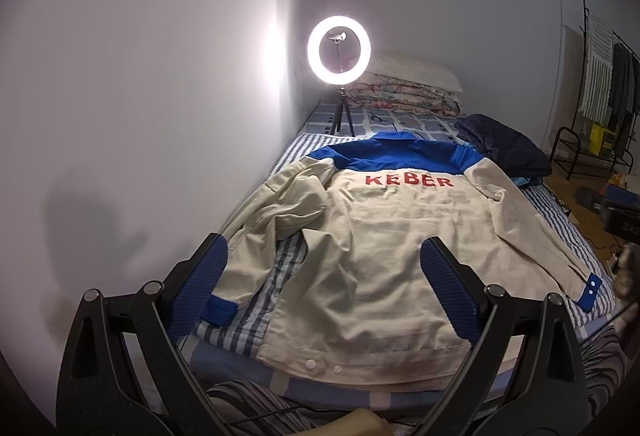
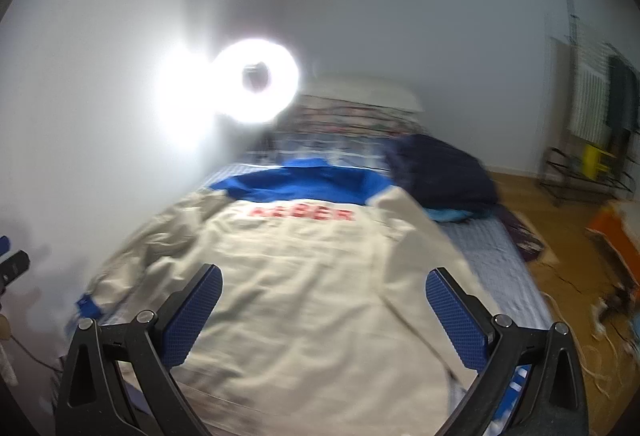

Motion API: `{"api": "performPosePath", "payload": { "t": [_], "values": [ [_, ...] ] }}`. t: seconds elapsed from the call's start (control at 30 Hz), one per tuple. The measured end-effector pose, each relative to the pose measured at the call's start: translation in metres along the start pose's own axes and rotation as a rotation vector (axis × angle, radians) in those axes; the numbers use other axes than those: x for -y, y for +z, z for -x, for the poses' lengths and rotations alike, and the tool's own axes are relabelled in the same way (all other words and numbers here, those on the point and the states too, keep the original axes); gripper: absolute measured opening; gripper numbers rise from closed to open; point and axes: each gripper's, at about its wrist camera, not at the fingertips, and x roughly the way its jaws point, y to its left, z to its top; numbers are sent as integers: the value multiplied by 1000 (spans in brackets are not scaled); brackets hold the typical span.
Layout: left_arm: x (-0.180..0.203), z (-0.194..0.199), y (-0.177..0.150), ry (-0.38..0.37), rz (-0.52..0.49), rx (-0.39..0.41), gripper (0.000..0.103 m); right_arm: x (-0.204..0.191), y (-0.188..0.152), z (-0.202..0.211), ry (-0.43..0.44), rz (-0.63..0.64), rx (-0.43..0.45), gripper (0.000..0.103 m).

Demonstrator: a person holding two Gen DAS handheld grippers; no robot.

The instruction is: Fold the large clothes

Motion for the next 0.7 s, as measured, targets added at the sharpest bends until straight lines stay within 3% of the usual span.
{"api": "performPosePath", "payload": {
  "t": [0.2,0.27,0.33,0.43,0.53,0.7],
  "values": [
    [-21,12,-19,4,32,-13,77,-59,15,-44,172,95,-45,103],
    [-29,14,-27,6,56,-32,71,-73,17,-57,255,112,-70,97],
    [-37,17,-33,8,79,-44,59,-88,18,-72,338,130,-110,82],
    [-47,22,-45,5,116,-70,47,-115,16,-99,487,142,-174,69],
    [-54,28,-56,14,136,-89,40,-143,10,-121,629,157,-240,57],
    [-63,32,-71,48,154,-122,38,-214,-9,-157,808,212,-359,55]
  ]
}}
